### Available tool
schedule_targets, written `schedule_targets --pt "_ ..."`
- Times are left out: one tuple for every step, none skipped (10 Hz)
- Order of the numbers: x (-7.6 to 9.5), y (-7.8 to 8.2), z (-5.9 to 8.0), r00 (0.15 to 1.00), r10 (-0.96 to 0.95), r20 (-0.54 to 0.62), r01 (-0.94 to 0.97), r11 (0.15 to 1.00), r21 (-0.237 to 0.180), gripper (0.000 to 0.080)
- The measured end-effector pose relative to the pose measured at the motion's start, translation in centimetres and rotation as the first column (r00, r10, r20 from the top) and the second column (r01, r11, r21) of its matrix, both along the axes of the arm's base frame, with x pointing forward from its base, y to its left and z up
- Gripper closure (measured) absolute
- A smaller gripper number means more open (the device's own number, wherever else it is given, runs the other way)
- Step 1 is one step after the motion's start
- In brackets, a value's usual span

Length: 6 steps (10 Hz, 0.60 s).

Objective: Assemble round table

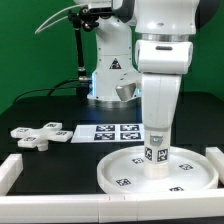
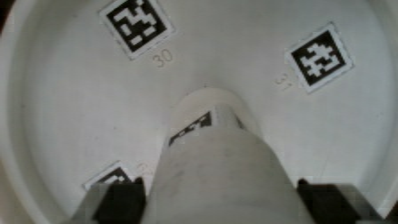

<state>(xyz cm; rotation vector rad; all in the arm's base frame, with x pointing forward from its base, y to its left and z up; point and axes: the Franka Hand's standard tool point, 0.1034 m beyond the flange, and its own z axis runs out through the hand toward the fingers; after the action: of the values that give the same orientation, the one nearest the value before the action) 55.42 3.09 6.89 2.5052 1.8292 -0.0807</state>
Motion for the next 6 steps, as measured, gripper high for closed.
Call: schedule_targets --pt "-0.04 0.05 0.02 0.994 -0.108 0.001 0.108 0.994 0.001 0.0393" --pt "-0.07 0.11 -0.01 0.97 -0.242 0.003 0.242 0.97 0.011 0.0393" --pt "-0.07 0.11 -0.02 0.957 -0.289 0.004 0.289 0.957 0.012 0.0393" --pt "-0.06 0.08 -0.02 0.923 -0.386 0.007 0.386 0.922 0.017 0.0393" --pt "-0.07 0.1 -0.02 0.9 -0.436 0.009 0.436 0.9 0.017 0.0393" --pt "-0.07 0.11 -0.02 0.879 -0.476 0.01 0.476 0.879 0.017 0.0392"
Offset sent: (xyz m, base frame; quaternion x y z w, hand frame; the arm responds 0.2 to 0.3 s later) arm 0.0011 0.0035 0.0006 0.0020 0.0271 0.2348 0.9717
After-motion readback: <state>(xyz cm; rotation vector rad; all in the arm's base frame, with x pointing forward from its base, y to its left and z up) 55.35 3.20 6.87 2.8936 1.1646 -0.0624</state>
